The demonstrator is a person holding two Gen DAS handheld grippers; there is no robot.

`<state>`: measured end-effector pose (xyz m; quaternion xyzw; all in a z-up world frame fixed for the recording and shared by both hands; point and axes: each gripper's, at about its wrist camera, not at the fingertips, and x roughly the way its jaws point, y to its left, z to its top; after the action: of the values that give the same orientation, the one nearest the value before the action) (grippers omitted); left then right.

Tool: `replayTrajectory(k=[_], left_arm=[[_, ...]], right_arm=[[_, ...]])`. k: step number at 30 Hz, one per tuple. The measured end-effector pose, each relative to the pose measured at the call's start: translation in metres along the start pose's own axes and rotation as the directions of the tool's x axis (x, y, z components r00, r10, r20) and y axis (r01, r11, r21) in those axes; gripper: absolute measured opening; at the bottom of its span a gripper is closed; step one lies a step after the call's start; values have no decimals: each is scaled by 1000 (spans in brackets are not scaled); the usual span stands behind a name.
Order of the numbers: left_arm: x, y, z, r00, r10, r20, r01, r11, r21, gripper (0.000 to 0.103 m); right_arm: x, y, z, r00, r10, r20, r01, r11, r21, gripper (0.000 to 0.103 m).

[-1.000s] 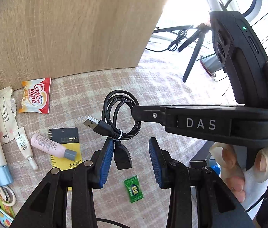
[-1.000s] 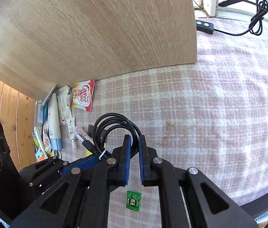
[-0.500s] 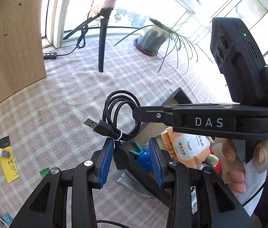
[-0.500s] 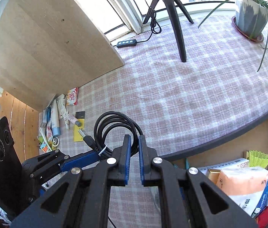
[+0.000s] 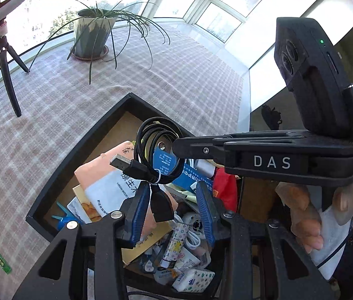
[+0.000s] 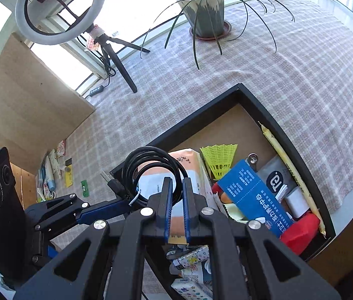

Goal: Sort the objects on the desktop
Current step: 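Carry the black cable into the black tray and open both grippers, then move the left gripper to the pink bottle while the right approaches the green candy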

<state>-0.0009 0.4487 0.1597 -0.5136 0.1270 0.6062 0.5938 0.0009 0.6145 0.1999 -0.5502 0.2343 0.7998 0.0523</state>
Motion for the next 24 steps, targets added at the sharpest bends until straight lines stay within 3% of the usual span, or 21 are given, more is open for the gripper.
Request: replayTrajectory(k=[6, 13, 24], left_arm=[[27, -34, 8, 999, 7, -47, -4, 999, 53, 35], [40, -45, 10, 996, 48, -72, -42, 996, 79, 35], [8, -19, -2, 991, 126, -35, -124, 992, 37, 35]], right_arm=[[-21, -40, -11, 999, -28, 25, 27, 997, 67, 8], [-33, -57, -16, 998, -55, 36, 51, 994, 99, 9], [-36, -30, -16, 997, -52, 55, 51, 998, 32, 9]])
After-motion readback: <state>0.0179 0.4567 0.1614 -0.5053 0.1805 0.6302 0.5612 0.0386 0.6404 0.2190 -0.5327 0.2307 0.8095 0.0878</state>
